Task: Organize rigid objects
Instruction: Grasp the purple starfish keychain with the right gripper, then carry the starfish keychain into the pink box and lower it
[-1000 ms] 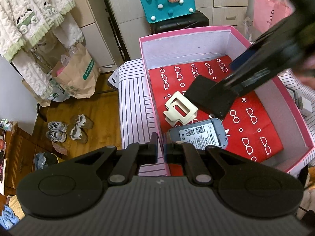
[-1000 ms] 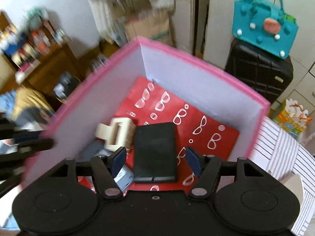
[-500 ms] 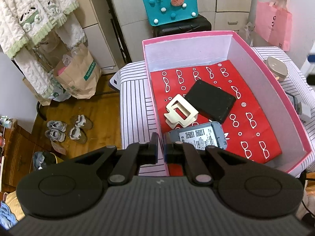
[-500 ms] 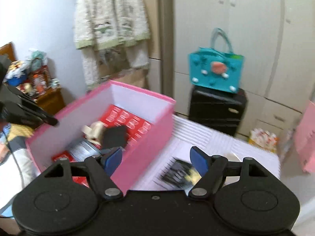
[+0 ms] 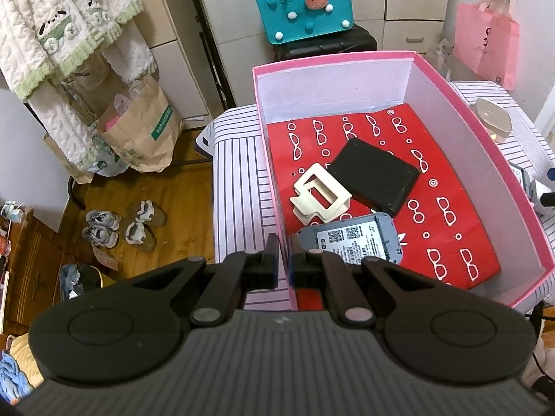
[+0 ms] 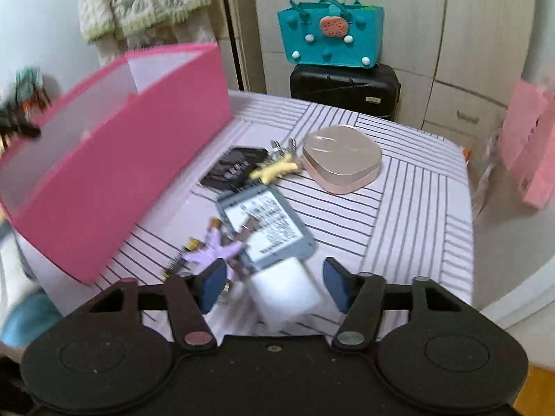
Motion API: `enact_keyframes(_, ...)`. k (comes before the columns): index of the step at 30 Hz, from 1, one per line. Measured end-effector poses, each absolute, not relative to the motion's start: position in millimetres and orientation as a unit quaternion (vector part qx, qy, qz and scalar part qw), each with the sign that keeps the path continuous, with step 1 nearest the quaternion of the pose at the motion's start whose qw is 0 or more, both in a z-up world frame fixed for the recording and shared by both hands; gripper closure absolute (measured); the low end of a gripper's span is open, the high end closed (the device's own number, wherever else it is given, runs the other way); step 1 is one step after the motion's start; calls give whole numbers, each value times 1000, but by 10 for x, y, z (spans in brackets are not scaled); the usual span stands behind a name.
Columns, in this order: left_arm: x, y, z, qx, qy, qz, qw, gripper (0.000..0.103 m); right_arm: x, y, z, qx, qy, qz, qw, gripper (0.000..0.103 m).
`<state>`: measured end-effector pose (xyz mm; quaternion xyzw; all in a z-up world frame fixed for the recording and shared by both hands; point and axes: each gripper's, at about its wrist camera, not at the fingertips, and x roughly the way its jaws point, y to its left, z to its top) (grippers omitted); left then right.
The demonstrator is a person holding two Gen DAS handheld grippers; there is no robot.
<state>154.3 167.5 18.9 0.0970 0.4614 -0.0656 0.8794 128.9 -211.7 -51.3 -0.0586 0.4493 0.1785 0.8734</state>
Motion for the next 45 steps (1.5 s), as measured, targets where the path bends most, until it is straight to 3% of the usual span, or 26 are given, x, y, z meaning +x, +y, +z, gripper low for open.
enact_keyframes(5,1565,1669,187,95,464,-63,878,99,1213,-2068,-422,-37,420,229,877,43)
enact_keyframes(12,1566,1671,189,97,463,-64,879,99,1222,-1649,-606,-107,423,245,866,43)
enact_keyframes(15,1573,1676,188,95,464,-65,878,99,1232,-1540,-698,-152,419,245,861,51)
enact_keyframes(17,1578,1680,185,92,466,-65,878,99,1250,-1545,-670,-161,417,238,862,66)
enact_keyframes(27,1567,1675,143,99,466,-72,876,98,1241,-1563,-325,-144,404,232,873,66)
enact_keyframes(38,1577,1660,160,101,472,-72,873,99,1384,-1134,496,-144,341,318,873,66)
enact_keyframes(45,1571,1662,161,99,472,-72,873,99,1764,-396,342,-183,389,380,819,66)
